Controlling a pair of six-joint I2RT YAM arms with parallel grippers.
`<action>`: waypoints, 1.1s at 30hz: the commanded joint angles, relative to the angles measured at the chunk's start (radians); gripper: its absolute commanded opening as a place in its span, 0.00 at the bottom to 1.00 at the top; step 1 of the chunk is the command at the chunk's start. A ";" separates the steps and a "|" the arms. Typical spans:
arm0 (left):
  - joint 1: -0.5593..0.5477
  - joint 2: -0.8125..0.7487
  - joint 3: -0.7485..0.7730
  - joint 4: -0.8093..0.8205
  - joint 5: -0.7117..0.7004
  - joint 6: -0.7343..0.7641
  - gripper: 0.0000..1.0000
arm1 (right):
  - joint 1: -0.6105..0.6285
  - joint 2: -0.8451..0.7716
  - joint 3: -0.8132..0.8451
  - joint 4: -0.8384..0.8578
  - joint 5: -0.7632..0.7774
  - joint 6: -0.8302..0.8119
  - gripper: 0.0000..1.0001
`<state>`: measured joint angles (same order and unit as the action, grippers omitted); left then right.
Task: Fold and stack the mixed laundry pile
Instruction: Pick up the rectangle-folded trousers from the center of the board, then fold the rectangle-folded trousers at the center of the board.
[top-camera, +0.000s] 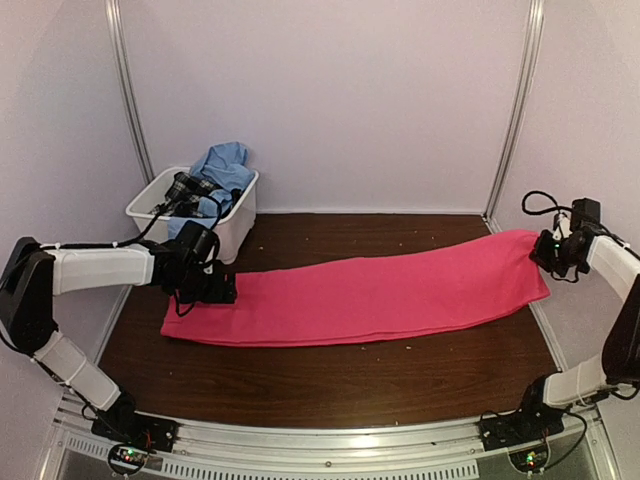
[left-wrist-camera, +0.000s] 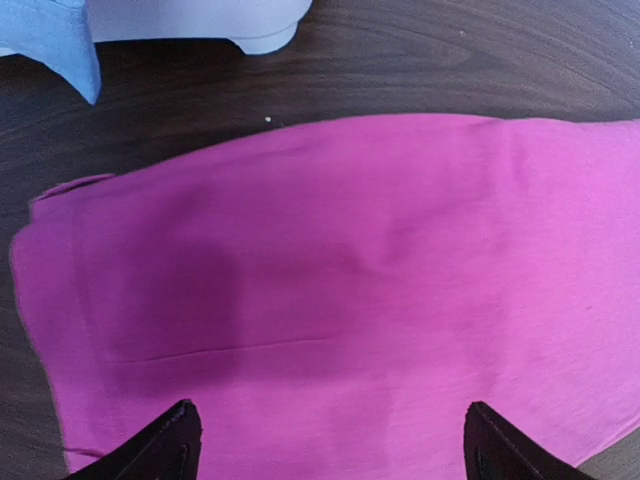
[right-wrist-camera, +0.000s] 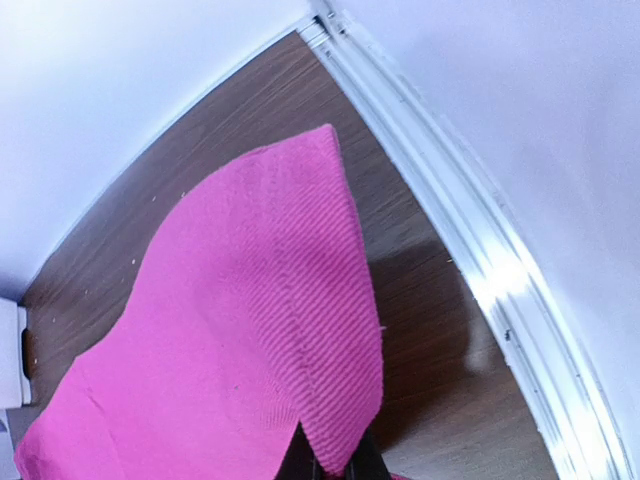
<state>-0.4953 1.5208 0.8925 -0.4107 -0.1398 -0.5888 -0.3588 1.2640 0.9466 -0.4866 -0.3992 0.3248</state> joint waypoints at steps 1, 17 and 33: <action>0.006 -0.042 0.034 -0.025 -0.034 0.005 0.93 | -0.044 -0.023 0.055 -0.006 0.020 0.028 0.00; 0.070 -0.215 -0.114 0.030 0.029 -0.092 0.98 | 0.728 0.410 0.289 0.331 -0.262 0.216 0.00; 0.093 -0.298 -0.161 0.017 0.016 -0.091 0.97 | 0.824 0.758 0.130 0.586 -0.296 0.342 0.00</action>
<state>-0.4084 1.2488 0.7307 -0.4179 -0.1120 -0.6834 0.5205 2.0987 1.2152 0.0845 -0.7097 0.6601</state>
